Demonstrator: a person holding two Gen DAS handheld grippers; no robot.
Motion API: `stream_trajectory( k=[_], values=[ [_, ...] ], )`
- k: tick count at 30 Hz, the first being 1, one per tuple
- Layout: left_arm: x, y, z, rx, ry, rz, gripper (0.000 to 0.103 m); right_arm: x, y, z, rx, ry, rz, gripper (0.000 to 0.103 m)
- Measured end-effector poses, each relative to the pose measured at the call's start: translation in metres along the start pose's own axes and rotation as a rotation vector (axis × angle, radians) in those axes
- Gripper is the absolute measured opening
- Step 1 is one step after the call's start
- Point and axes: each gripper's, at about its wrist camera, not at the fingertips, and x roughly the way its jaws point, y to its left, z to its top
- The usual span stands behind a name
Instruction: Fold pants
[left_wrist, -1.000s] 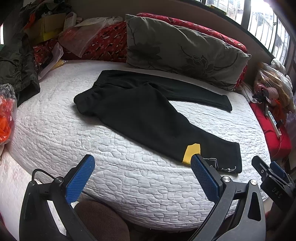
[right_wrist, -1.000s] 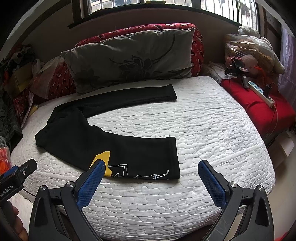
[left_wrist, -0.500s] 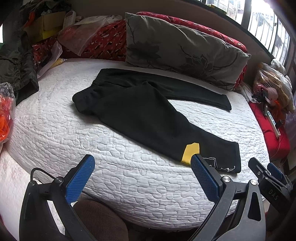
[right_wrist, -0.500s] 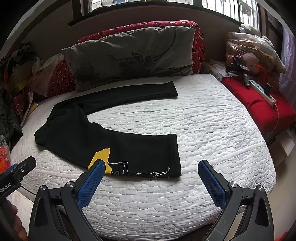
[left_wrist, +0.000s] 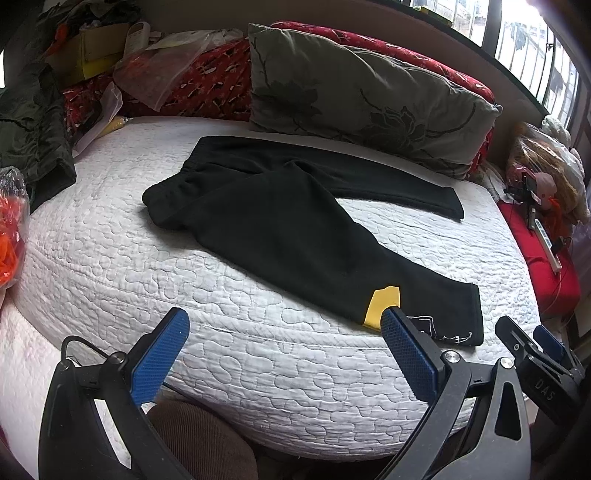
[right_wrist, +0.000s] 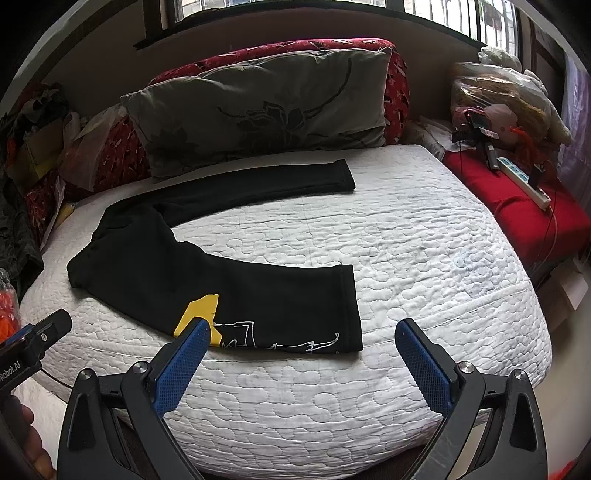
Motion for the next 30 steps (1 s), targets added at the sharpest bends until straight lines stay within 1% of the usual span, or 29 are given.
stream_trajectory(
  k=[6, 11, 15, 19, 21, 23, 25, 27, 28, 30],
  values=[
    [0.008, 0.001, 0.005, 0.006, 0.016, 0.007, 0.103, 0.005, 0.0, 0.002, -0.001, 0.01, -0.001, 0.101],
    [0.023, 0.005, 0.019, -0.002, 0.064, 0.013, 0.103, 0.015, -0.001, 0.008, -0.003, 0.035, 0.013, 0.101],
    [0.028, 0.008, 0.03, -0.01, 0.05, 0.02, 0.103, 0.022, -0.003, 0.02, -0.003, 0.042, 0.009, 0.101],
    [0.032, 0.007, 0.042, 0.009, 0.045, 0.033, 0.103, 0.028, -0.002, 0.03, 0.001, 0.038, 0.016, 0.101],
    [0.036, 0.009, 0.054, 0.016, 0.058, 0.03, 0.103, 0.032, -0.002, 0.037, -0.004, 0.04, 0.021, 0.101],
    [0.042, 0.015, 0.069, 0.015, 0.089, 0.002, 0.103, 0.037, -0.003, 0.047, 0.001, 0.049, 0.036, 0.101],
    [0.05, 0.024, 0.089, 0.004, 0.132, -0.038, 0.103, 0.045, -0.01, 0.061, 0.029, 0.061, 0.06, 0.101],
    [0.064, 0.037, 0.115, -0.025, 0.188, -0.06, 0.103, 0.053, -0.022, 0.077, 0.061, 0.06, 0.072, 0.101],
    [0.071, 0.044, 0.128, -0.039, 0.213, -0.059, 0.103, 0.059, -0.029, 0.087, 0.076, 0.059, 0.081, 0.101],
    [0.088, 0.058, 0.156, -0.053, 0.249, -0.039, 0.103, 0.073, -0.045, 0.11, 0.092, 0.053, 0.073, 0.101]
  ],
)
